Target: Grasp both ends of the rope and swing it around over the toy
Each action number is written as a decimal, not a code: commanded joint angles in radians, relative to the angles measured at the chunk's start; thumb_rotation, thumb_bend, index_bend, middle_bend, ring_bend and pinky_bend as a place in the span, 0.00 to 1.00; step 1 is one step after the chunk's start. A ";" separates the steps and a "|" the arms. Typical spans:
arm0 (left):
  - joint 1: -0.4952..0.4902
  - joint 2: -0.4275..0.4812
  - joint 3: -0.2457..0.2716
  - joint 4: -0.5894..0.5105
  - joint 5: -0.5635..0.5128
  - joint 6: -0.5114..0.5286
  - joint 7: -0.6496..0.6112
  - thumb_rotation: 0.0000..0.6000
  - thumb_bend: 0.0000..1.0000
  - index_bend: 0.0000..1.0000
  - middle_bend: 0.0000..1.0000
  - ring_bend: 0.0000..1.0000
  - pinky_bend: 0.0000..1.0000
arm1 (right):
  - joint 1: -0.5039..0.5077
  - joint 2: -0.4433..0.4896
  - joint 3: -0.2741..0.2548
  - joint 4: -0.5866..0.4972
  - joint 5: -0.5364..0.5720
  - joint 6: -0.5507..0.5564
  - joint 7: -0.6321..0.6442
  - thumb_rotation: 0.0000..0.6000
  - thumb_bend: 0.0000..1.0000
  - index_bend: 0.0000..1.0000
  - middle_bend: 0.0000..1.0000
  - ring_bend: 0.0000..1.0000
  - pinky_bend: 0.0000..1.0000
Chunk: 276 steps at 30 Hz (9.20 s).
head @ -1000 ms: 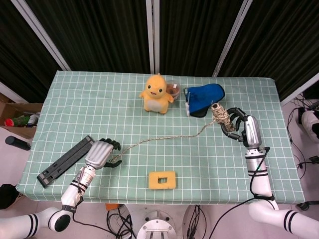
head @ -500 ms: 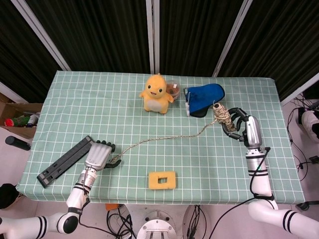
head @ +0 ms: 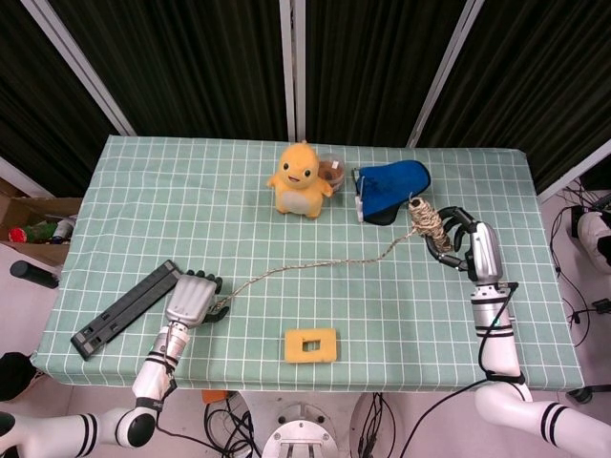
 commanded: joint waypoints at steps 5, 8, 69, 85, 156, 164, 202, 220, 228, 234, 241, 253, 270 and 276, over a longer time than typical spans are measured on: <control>0.007 -0.010 0.010 0.020 0.026 0.020 -0.019 0.96 0.28 0.54 0.53 0.46 0.49 | -0.002 -0.003 0.002 0.002 0.004 0.001 -0.003 1.00 0.65 0.79 0.63 0.61 0.82; 0.010 -0.012 0.012 0.025 0.027 0.020 -0.023 1.00 0.31 0.55 0.55 0.47 0.50 | -0.002 -0.002 0.004 0.001 0.006 0.001 -0.004 1.00 0.64 0.79 0.63 0.61 0.82; 0.010 0.670 -0.250 -0.624 0.171 -0.195 -1.227 1.00 0.56 0.75 0.74 0.66 0.69 | 0.217 -0.111 0.023 0.142 -0.014 -0.216 -0.094 1.00 0.68 0.79 0.63 0.61 0.82; -0.201 0.964 -0.511 -0.858 -0.198 -0.348 -1.338 1.00 0.56 0.75 0.75 0.67 0.70 | 0.331 -0.346 -0.043 0.446 -0.092 -0.227 -0.011 1.00 0.69 0.79 0.63 0.61 0.82; -0.589 0.594 -0.393 0.017 -1.240 -0.363 -0.737 1.00 0.56 0.76 0.76 0.68 0.70 | 0.149 -0.199 -0.142 0.148 -0.241 0.158 0.385 1.00 0.69 0.79 0.63 0.61 0.82; -0.490 0.609 -0.420 0.002 -1.141 -0.421 -0.803 1.00 0.56 0.76 0.76 0.68 0.70 | 0.119 -0.165 -0.129 0.139 -0.221 0.166 0.398 1.00 0.69 0.79 0.63 0.61 0.82; -0.023 0.873 -0.505 -0.748 -0.060 -0.423 -1.072 1.00 0.56 0.76 0.76 0.68 0.71 | 0.229 -0.296 0.067 0.283 -0.020 -0.015 0.290 1.00 0.70 0.79 0.63 0.61 0.82; -0.784 0.682 -0.466 -0.733 -0.765 -0.278 -0.659 1.00 0.56 0.76 0.76 0.68 0.71 | 0.305 -0.368 -0.002 0.306 -0.077 -0.092 0.113 1.00 0.75 0.79 0.63 0.61 0.82; -0.999 0.546 -0.493 -0.590 -1.015 -0.126 -0.556 1.00 0.56 0.76 0.76 0.68 0.71 | 0.328 -0.347 -0.012 0.288 -0.090 -0.138 0.109 1.00 0.75 0.79 0.63 0.61 0.82; -1.035 0.516 -0.513 -0.470 -1.088 -0.110 -0.528 1.00 0.56 0.76 0.76 0.68 0.71 | 0.330 -0.326 -0.063 0.267 -0.141 -0.151 0.135 1.00 0.73 0.79 0.63 0.61 0.82; -0.943 0.578 -0.518 -0.406 -1.130 -0.132 -0.554 1.00 0.56 0.76 0.76 0.68 0.71 | 0.292 -0.289 -0.119 0.256 -0.211 -0.079 0.224 1.00 0.74 0.79 0.63 0.61 0.82; -0.795 0.621 -0.477 -0.306 -1.105 -0.247 -0.605 1.00 0.56 0.76 0.76 0.68 0.71 | 0.241 -0.206 -0.192 0.154 -0.313 0.028 0.323 1.00 0.75 0.79 0.63 0.61 0.82; -0.596 0.607 -0.393 -0.142 -1.056 -0.372 -0.719 1.00 0.56 0.76 0.76 0.68 0.71 | 0.144 -0.098 -0.180 0.039 -0.273 0.137 0.448 1.00 0.78 0.79 0.63 0.61 0.82; -0.566 0.580 -0.370 -0.085 -1.042 -0.410 -0.735 1.00 0.56 0.76 0.76 0.68 0.71 | 0.127 -0.080 -0.160 0.013 -0.250 0.144 0.479 1.00 0.77 0.79 0.63 0.61 0.82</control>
